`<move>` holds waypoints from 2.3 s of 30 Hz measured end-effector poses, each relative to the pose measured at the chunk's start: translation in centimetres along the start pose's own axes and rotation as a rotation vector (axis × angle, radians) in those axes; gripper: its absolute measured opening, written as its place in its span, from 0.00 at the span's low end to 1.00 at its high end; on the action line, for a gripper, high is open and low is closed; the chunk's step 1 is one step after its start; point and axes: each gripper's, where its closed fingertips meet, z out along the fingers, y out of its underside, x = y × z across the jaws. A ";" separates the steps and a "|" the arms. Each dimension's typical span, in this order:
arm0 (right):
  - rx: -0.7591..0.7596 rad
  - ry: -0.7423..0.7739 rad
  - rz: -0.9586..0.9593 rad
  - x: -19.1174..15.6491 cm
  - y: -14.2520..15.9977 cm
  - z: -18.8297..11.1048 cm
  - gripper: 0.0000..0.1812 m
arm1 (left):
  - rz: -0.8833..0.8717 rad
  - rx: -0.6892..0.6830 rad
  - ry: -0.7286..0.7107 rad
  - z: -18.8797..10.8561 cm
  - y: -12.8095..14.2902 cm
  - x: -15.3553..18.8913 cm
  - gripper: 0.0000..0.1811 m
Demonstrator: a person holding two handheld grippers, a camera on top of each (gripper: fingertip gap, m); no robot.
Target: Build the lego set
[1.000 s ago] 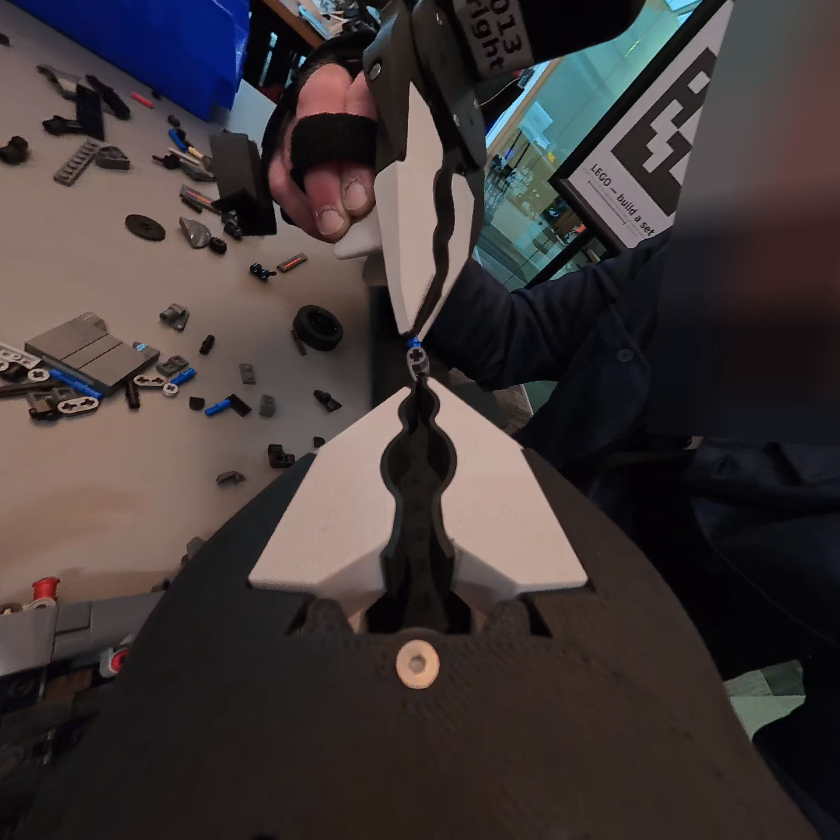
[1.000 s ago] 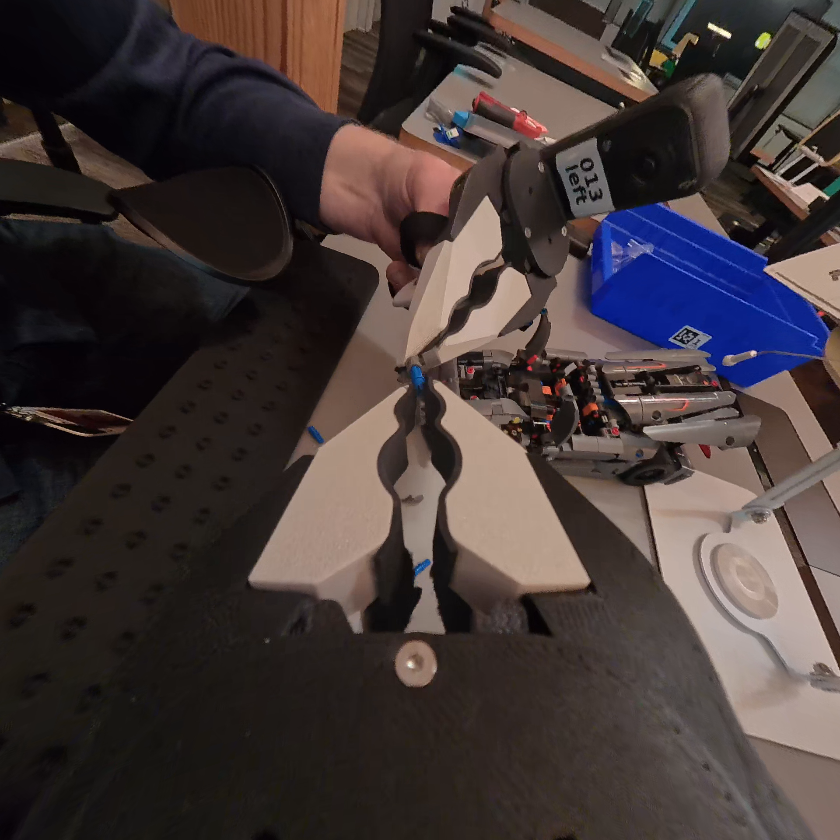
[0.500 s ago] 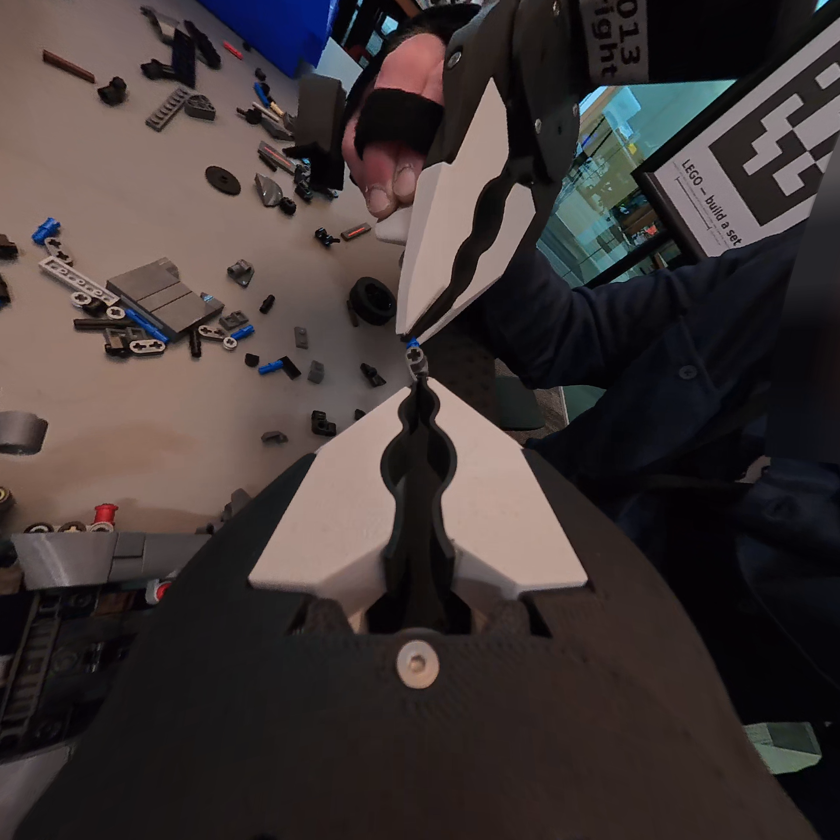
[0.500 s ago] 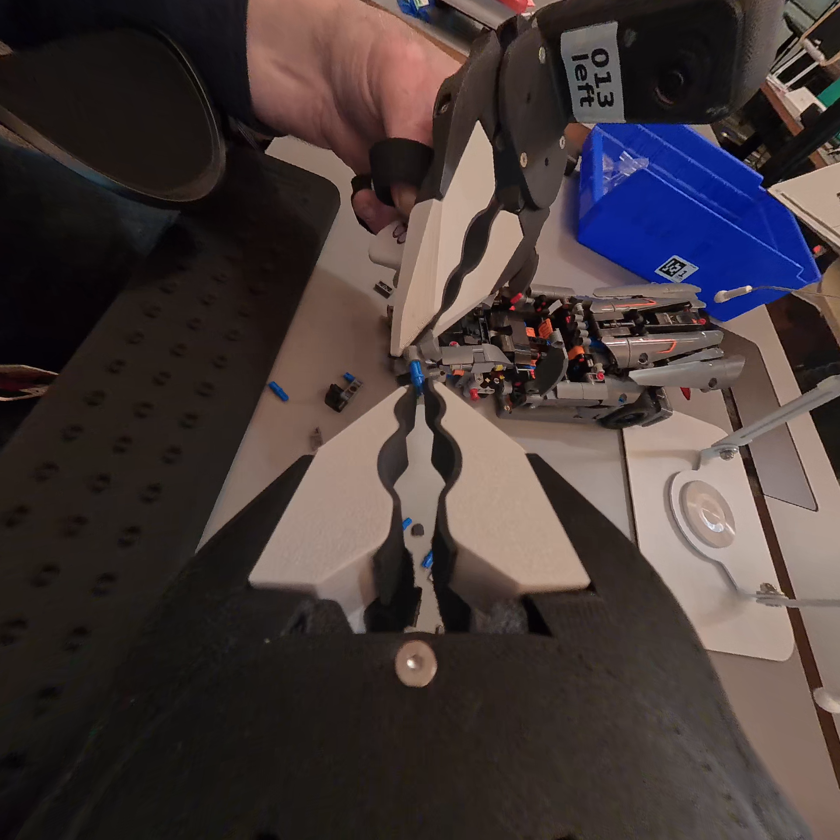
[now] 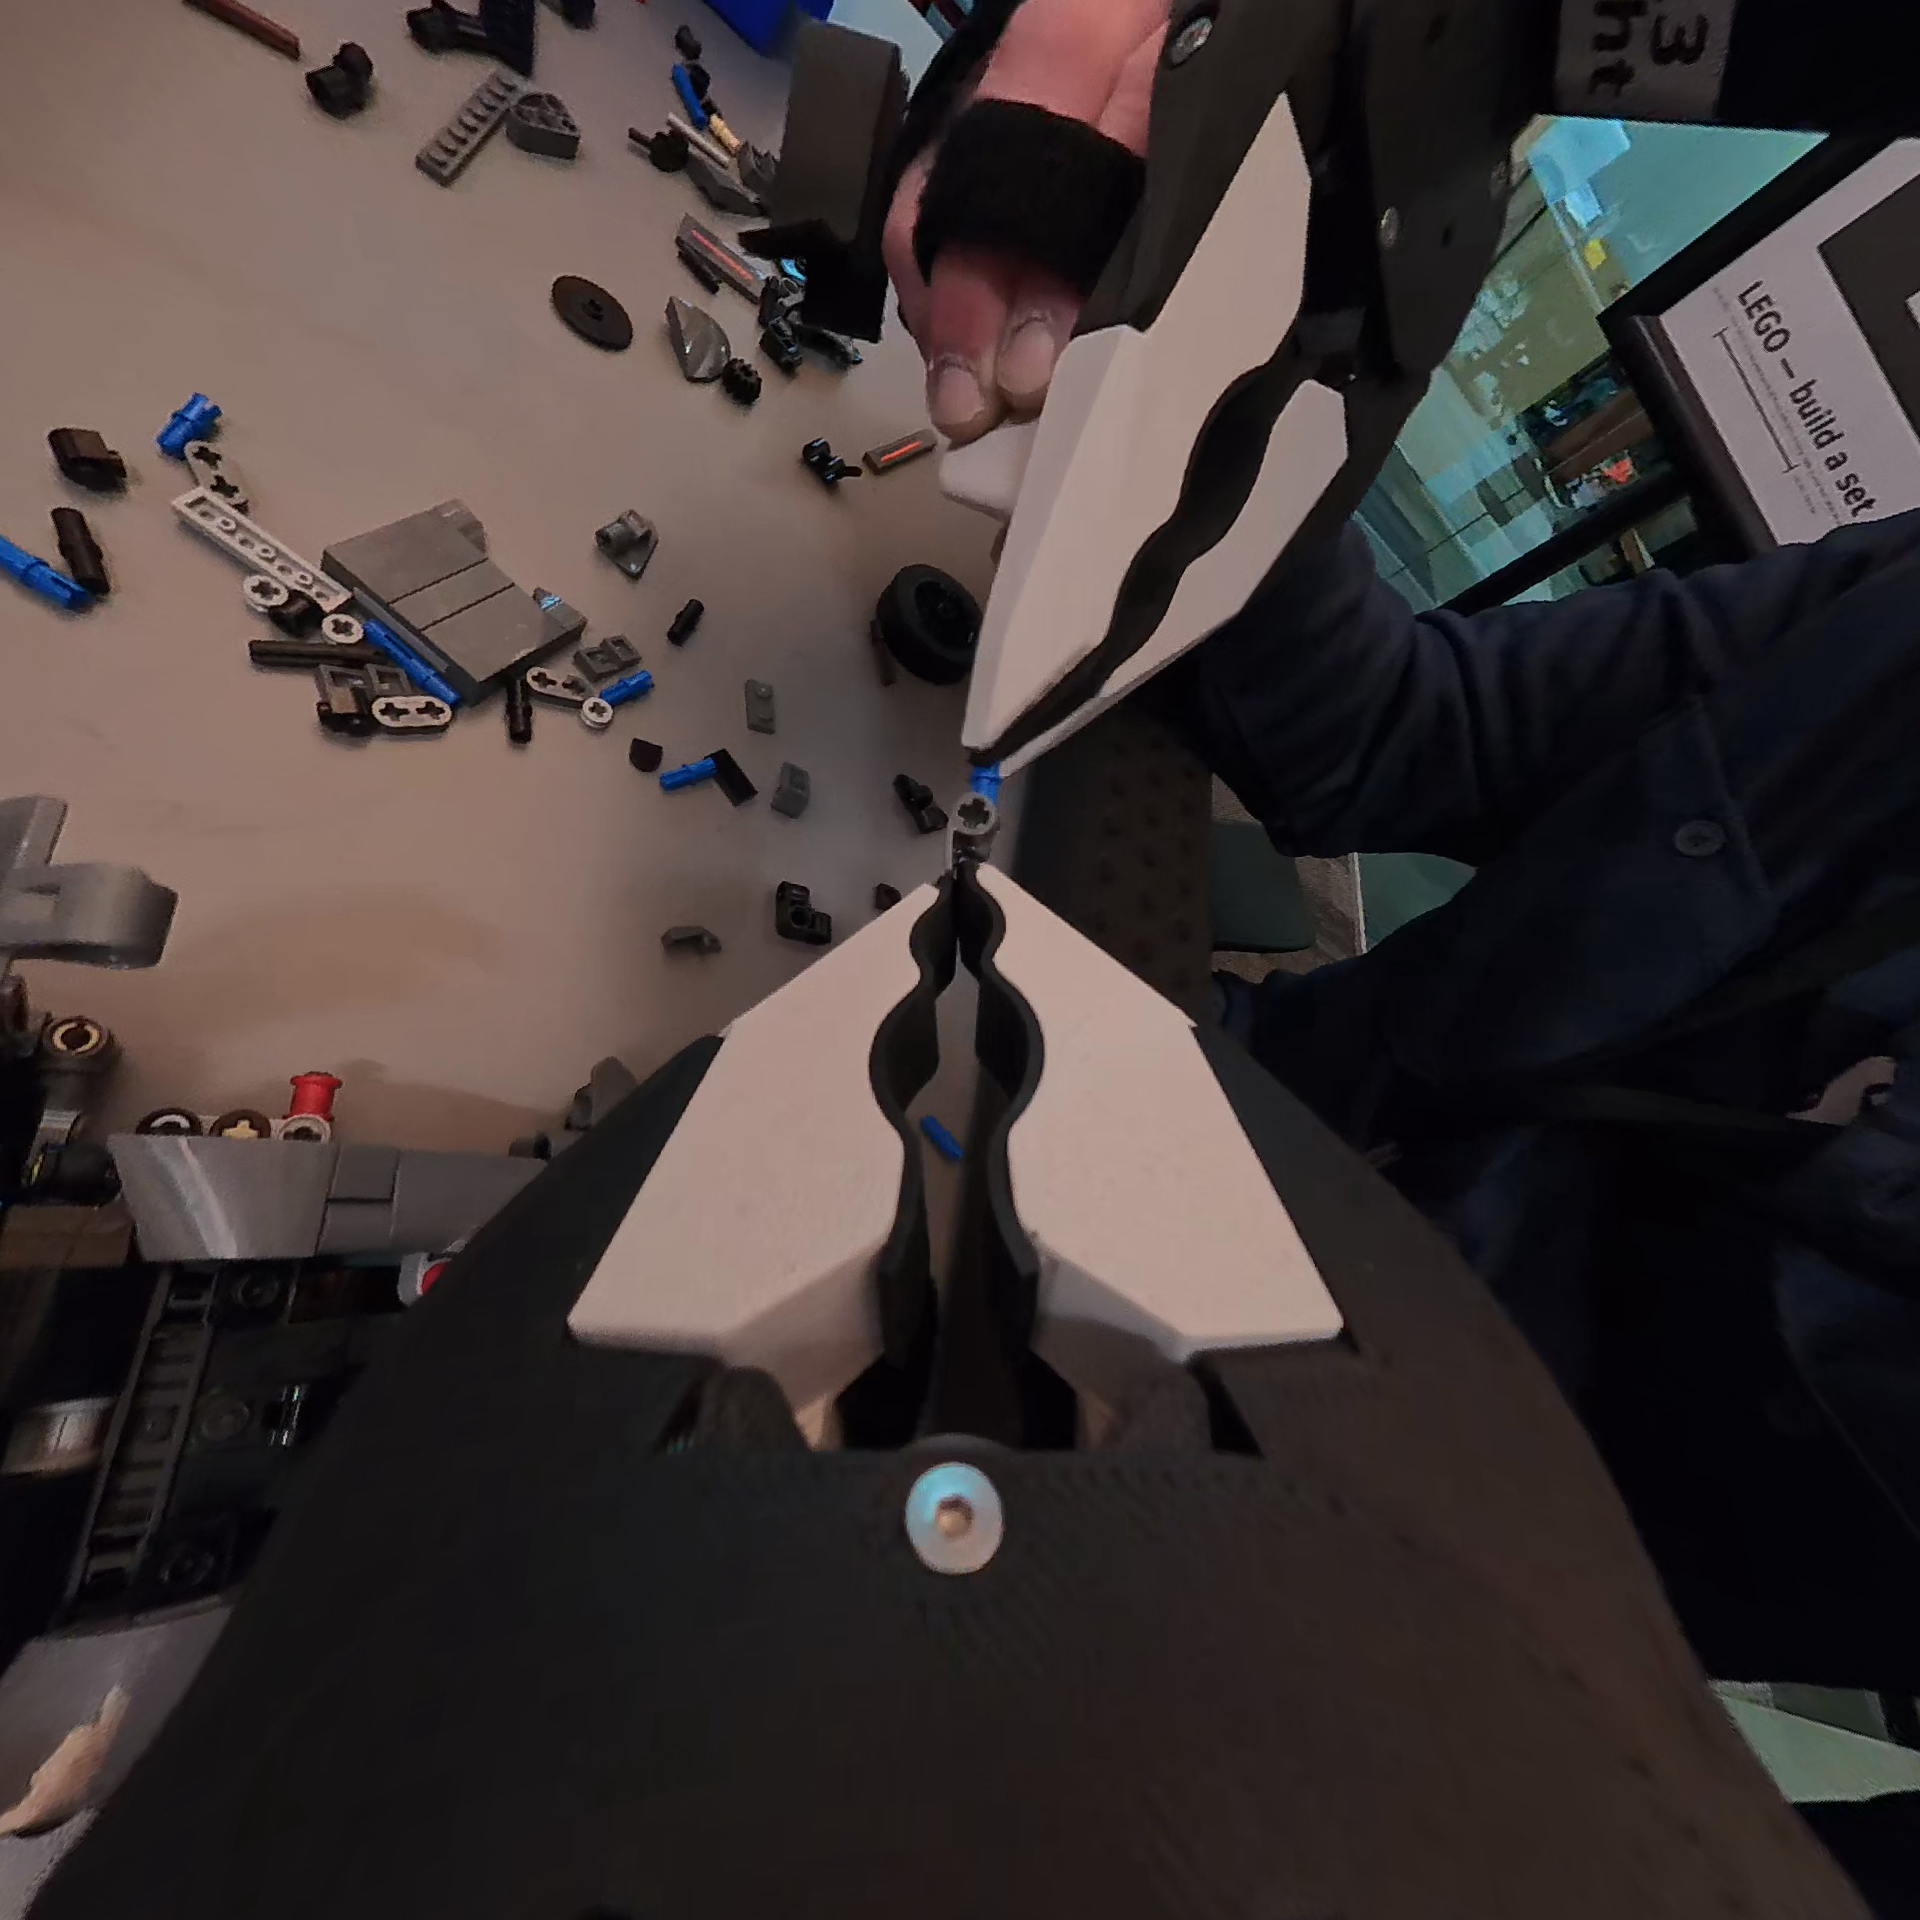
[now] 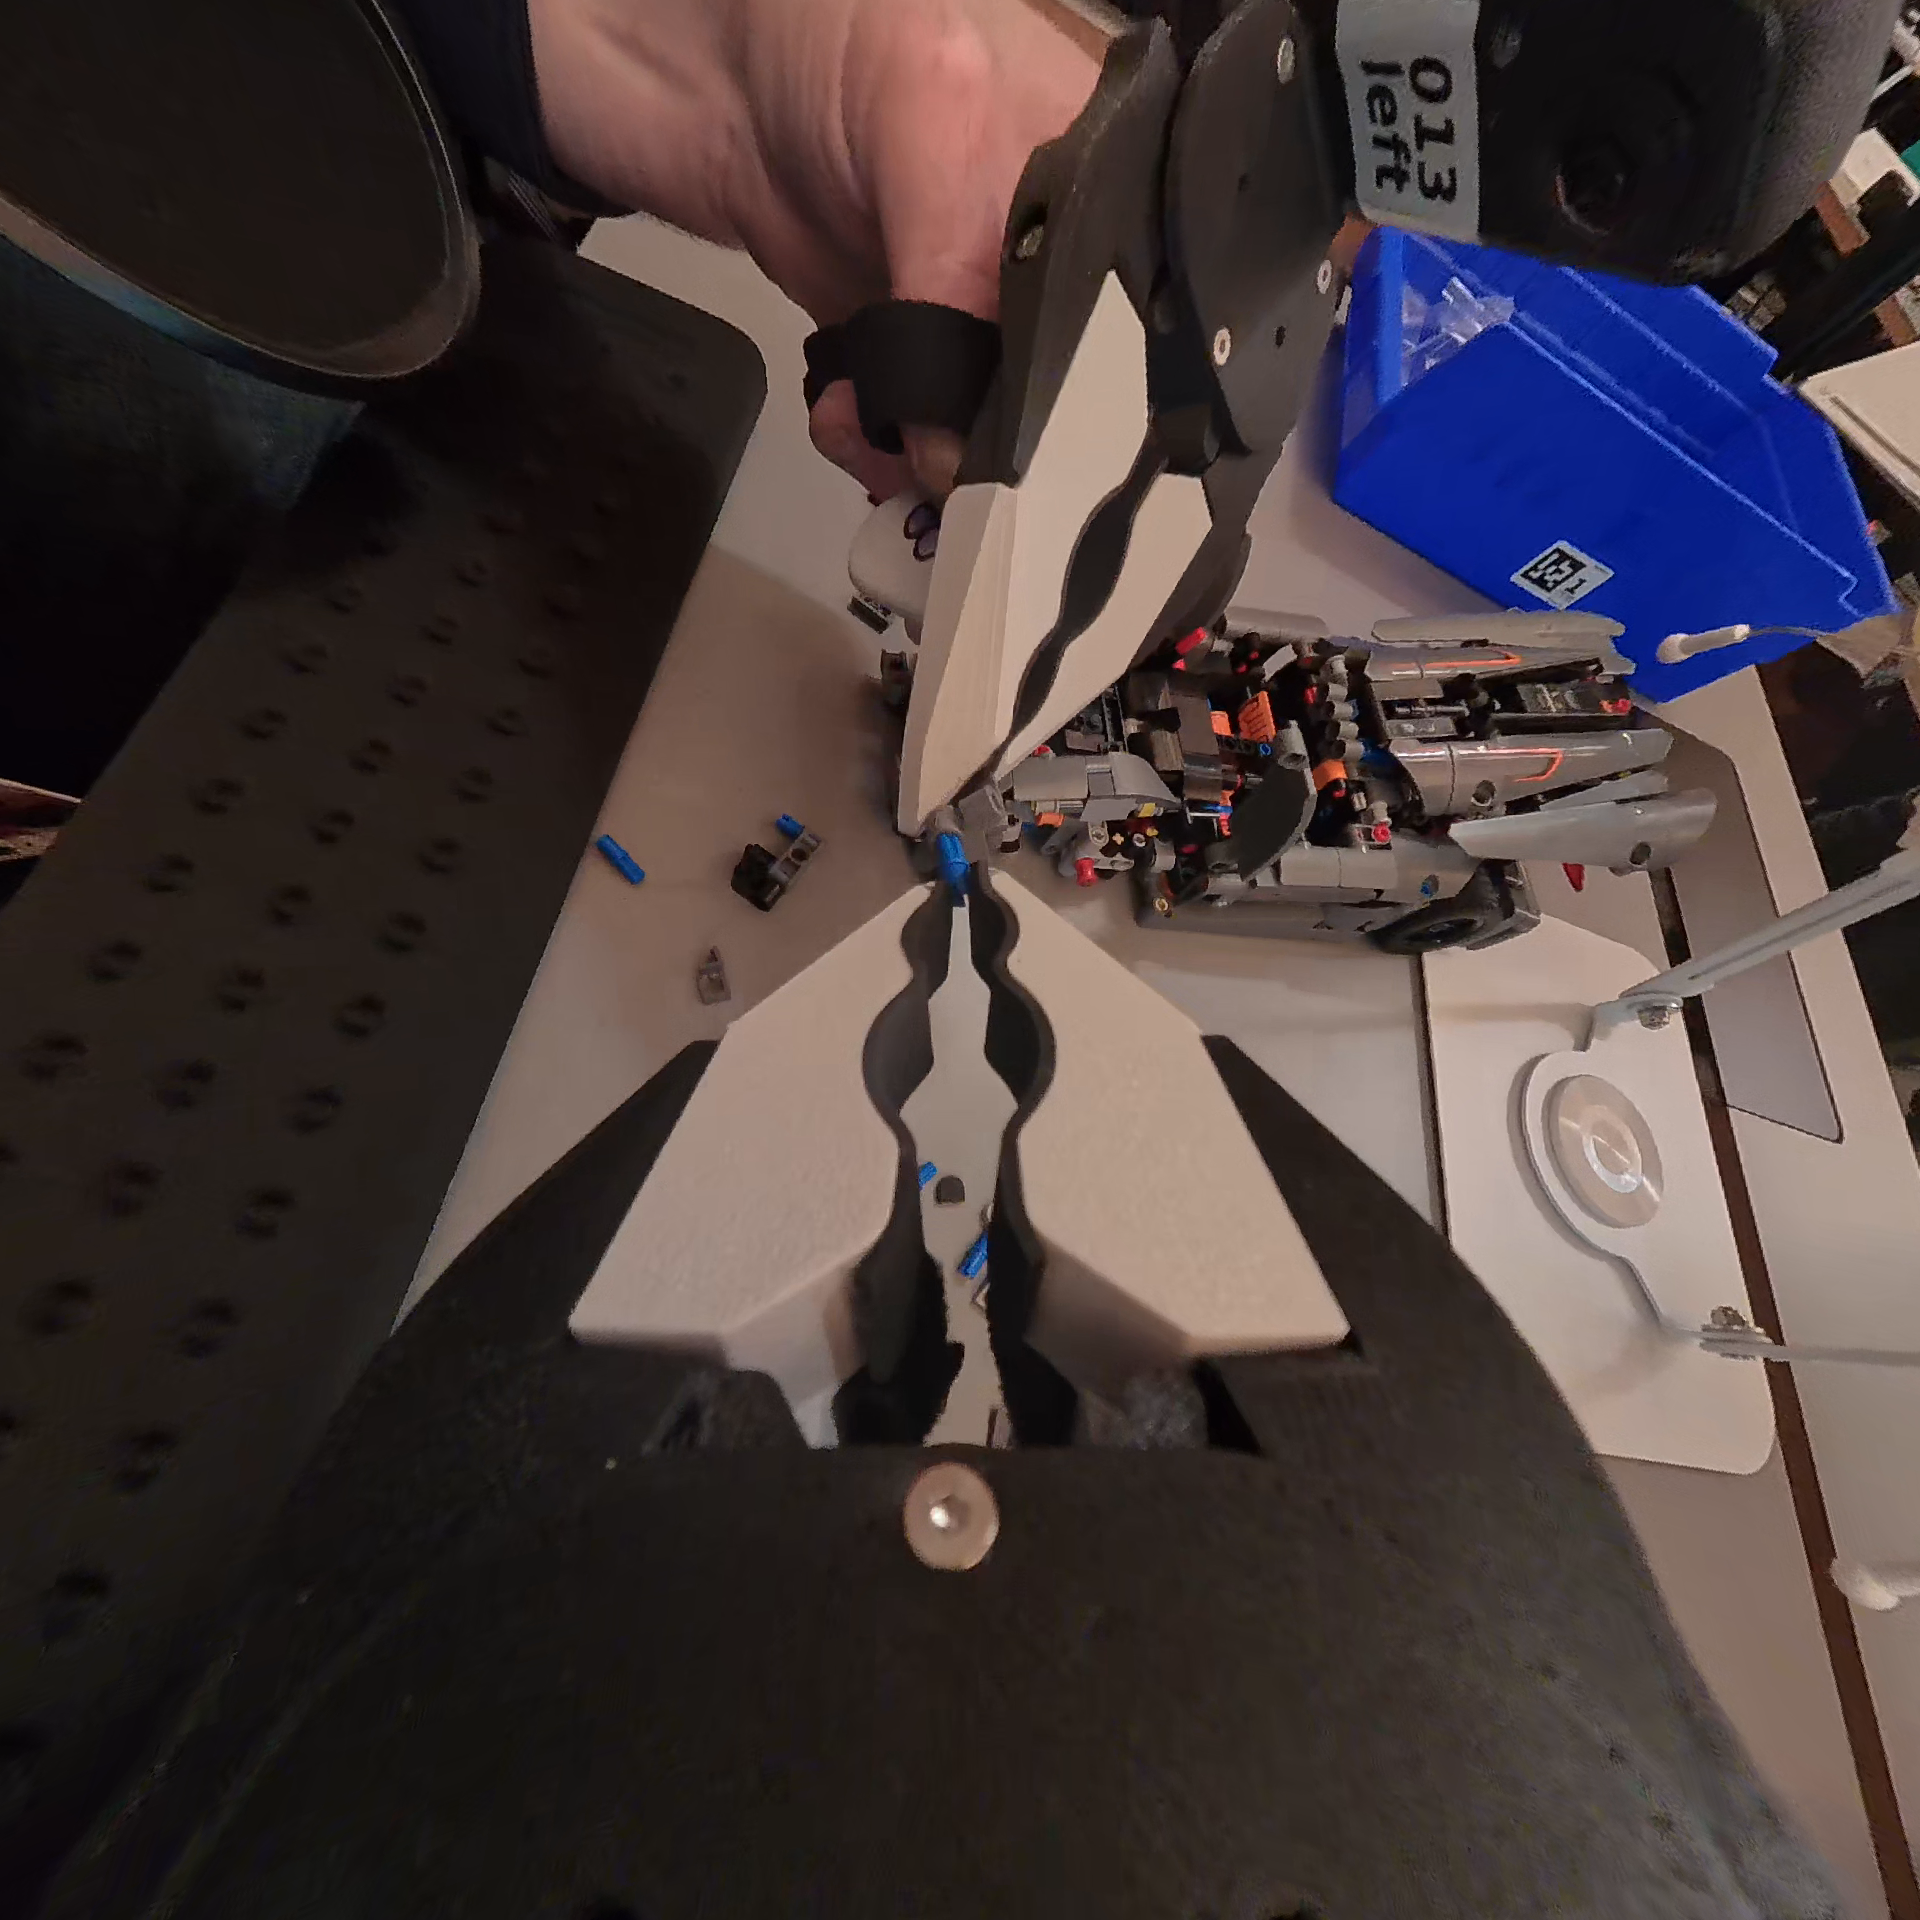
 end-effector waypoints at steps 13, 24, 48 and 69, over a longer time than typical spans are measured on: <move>-0.066 0.064 -0.014 0.8 0.7 0.5 0.00 | -0.036 0.006 -0.071 0.5 -0.1 -1.3 0.00; -0.090 0.021 -0.023 0.0 1.0 1.0 0.00 | 0.063 -0.108 -0.200 1.1 1.0 -2.1 0.00; -0.141 -0.094 0.035 -1.3 3.3 2.0 0.00 | 0.331 -0.241 -0.357 2.1 1.7 -2.1 0.00; -0.126 0.093 0.271 4.4 7.7 -2.6 0.00 | 0.600 -0.452 -0.759 2.2 -2.1 -7.3 0.06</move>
